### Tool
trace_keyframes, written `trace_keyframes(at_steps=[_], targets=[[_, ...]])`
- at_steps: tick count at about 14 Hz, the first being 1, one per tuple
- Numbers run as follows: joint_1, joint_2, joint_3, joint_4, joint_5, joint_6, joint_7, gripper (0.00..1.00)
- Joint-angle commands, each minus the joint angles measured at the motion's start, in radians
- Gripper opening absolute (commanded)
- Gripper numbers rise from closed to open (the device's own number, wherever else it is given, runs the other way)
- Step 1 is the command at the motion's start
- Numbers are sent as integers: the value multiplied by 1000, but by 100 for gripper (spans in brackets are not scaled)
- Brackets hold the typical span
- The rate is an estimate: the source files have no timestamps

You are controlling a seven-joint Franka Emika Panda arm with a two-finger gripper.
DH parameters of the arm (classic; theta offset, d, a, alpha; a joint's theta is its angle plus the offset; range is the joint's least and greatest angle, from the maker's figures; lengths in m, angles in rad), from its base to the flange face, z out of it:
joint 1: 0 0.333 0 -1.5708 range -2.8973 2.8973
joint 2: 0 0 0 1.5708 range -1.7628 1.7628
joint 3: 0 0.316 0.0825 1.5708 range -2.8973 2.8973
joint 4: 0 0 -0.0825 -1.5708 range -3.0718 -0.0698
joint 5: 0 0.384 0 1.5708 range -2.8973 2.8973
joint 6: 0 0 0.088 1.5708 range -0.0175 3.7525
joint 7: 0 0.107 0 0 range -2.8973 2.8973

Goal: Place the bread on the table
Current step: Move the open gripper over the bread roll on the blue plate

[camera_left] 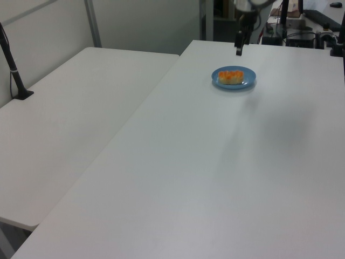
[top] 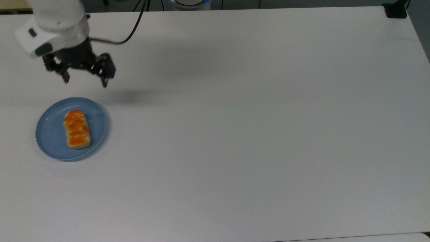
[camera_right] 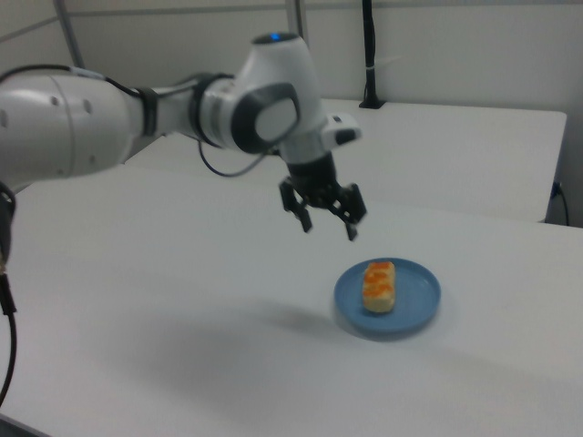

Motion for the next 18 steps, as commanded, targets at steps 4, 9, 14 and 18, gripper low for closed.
trace_keyframes(at_steps=[4, 9, 14, 18], targets=[[-75, 150, -4, 22, -7, 220, -110, 100], [-87, 221, -3, 33, -7, 338, -130, 100], [-81, 253, -1, 32, -3, 346, -122, 100], [-73, 259, 8, 25, 1, 378, -118, 90]])
